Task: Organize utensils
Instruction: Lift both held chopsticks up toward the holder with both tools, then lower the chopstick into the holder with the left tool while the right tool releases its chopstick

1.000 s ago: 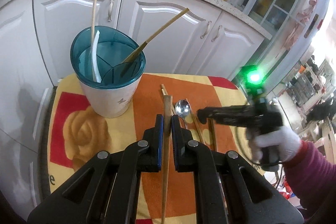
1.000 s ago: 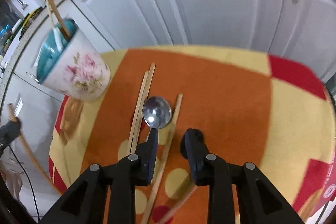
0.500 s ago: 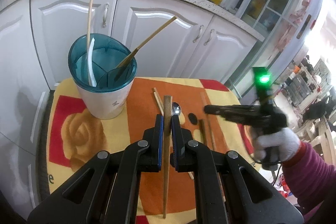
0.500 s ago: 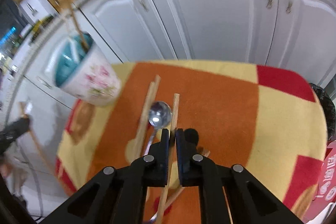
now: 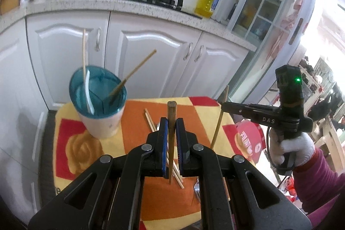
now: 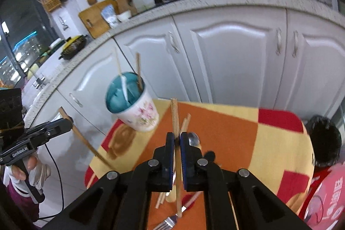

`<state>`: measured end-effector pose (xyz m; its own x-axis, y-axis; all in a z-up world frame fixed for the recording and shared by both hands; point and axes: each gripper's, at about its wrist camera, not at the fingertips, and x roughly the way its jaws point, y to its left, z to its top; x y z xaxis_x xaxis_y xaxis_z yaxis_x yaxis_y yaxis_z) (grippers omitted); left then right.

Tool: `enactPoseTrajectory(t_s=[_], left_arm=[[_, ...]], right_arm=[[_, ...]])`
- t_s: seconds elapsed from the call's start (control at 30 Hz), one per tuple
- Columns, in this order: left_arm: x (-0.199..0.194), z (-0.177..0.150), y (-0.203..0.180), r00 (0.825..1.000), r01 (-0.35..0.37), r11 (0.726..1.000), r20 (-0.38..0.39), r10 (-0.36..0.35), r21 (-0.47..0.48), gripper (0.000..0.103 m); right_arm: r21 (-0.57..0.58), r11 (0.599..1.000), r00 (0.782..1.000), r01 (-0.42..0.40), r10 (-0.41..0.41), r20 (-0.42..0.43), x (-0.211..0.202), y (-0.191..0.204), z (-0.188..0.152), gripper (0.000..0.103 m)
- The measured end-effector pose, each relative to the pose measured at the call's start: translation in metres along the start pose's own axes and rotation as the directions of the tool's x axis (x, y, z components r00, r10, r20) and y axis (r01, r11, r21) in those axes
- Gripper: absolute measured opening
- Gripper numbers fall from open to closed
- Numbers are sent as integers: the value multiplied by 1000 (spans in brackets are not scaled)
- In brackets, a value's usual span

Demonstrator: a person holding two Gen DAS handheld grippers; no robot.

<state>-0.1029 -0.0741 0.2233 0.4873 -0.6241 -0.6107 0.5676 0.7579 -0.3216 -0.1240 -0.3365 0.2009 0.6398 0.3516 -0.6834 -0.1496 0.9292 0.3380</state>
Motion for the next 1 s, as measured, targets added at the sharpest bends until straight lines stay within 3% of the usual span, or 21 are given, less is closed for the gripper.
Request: enactPoseTrajectory(t_s=[0.73, 1.0], left_arm=[[-49, 60, 16, 988, -54, 999, 147, 54, -5, 6], [-73, 96, 30, 967, -111, 994, 231, 111, -11, 6]], right_arm=[[-107, 990, 988, -88, 101, 116, -32, 50, 64, 5], [-158, 977, 973, -141, 166, 163, -44, 76, 101, 5]])
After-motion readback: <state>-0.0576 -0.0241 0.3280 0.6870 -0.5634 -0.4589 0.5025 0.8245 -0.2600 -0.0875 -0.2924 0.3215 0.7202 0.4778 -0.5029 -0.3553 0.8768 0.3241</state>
